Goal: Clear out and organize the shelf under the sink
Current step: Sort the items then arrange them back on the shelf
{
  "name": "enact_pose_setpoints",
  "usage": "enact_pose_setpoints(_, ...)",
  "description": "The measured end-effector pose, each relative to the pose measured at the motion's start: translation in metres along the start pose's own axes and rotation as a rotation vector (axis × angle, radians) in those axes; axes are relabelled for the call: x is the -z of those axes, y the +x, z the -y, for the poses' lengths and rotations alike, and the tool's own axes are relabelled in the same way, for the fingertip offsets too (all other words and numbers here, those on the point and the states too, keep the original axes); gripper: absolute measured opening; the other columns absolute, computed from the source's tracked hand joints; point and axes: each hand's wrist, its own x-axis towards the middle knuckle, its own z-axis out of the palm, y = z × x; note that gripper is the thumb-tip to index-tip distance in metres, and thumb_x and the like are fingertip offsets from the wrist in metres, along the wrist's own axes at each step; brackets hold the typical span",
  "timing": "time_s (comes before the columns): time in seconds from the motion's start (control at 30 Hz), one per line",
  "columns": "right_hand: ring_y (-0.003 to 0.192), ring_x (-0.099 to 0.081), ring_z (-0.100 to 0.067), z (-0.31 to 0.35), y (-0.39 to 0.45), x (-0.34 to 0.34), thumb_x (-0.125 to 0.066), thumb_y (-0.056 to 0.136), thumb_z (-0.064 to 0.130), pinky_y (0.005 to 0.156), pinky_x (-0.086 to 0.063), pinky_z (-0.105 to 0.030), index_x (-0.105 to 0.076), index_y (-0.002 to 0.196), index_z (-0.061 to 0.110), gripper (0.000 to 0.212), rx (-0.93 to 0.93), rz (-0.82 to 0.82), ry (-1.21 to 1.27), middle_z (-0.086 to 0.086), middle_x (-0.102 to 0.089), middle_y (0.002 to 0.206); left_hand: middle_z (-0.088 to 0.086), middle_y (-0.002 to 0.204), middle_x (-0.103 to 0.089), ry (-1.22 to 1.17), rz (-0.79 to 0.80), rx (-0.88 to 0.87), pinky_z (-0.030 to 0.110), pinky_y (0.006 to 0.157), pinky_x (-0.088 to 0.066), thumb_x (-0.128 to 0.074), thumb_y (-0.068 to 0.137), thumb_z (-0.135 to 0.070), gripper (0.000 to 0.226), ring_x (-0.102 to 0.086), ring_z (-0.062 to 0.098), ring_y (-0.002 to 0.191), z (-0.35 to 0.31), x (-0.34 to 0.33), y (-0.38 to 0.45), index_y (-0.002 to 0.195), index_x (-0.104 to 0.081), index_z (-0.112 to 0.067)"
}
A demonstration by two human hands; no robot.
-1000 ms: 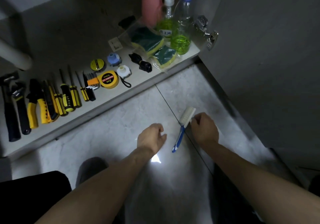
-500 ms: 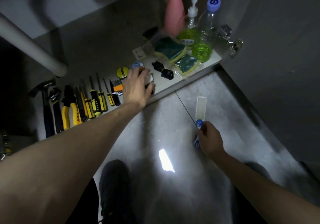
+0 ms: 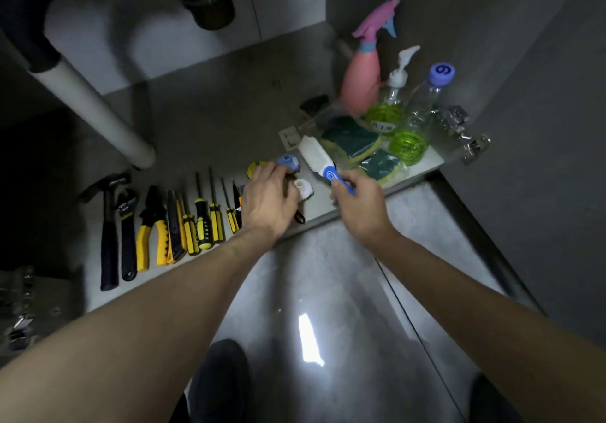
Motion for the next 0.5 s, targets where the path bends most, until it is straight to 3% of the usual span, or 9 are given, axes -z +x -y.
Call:
enact_pose_setpoints(0.1, 0.089, -0.067, -0.04, 0.014, 0.024, -0.02, -0.052, 0.101, 0.02, 0.084, -0.054, -0.056, -0.066, 0.102, 0.021, 0.013, -0.11, 0.043, -0.048, -0.012, -0.072, 0.092, 0.007, 0.118, -0.059, -0.019, -0.011, 0.083, 0.04, 0.096, -0.043, -0.052, 0.091, -0.02, 0.028, -0.05, 0.026, 0.112, 0.008, 0.005, 0.0, 0.115, -0.065, -0.013)
enact_pose_setpoints(0.2, 0.09, -0.067, -0.043, 0.015, 0.026, -0.026, -0.058, 0.096, 0.014, 0.083, -0.056, -0.057, -0.066, 0.115, 0.015, 0.021, -0.17, 0.096, -0.069, -0.02, -0.071, 0.094, 0.006, 0.116, -0.058, -0.04, -0.016, 0.12, 0.039, 0.094, -0.043, -0.051, 0.093, -0.02, 0.026, -0.049, 0.025, 0.11, 0.01, 0.006, 0.003, 0.114, -0.065, -0.014)
enact_pose_setpoints(0.33, 0.093, -0.062, -0.025, 0.005, 0.006, -0.013, -0.067, 0.088, 0.017, 0.081, -0.05, -0.032, -0.06, 0.132, 0.015, 0.045, -0.075, 0.102, -0.343, -0.006, -0.066, 0.105, 0.004, 0.121, -0.056, -0.064, 0.0, 0.147, 0.041, 0.097, -0.043, -0.052, 0.093, -0.02, 0.029, -0.048, 0.025, 0.115, 0.011, 0.005, 0.017, 0.12, -0.063, -0.017)
enact_pose_setpoints(0.43, 0.103, -0.06, -0.025, -0.003, -0.004, -0.004, -0.064, 0.089, 0.014, 0.082, -0.043, -0.028, -0.059, 0.135, 0.014, 0.046, -0.016, 0.068, -0.505, -0.006, -0.065, 0.115, 0.004, 0.122, -0.056, -0.084, 0.012, 0.158, 0.04, 0.096, -0.042, -0.056, 0.091, -0.018, 0.03, -0.049, 0.026, 0.117, 0.01, 0.0, 0.029, 0.121, -0.062, -0.019)
enact_pose_setpoints(0.5, 0.1, -0.061, -0.024, -0.006, -0.005, -0.002, -0.061, 0.092, 0.011, 0.078, -0.04, -0.025, -0.06, 0.134, 0.015, 0.043, 0.0, 0.038, -0.552, -0.006, -0.067, 0.113, 0.005, 0.121, -0.058, -0.082, 0.044, 0.144, 0.038, 0.092, -0.043, -0.06, 0.09, -0.02, 0.03, -0.05, 0.028, 0.116, 0.01, -0.004, 0.038, 0.12, -0.062, -0.019)
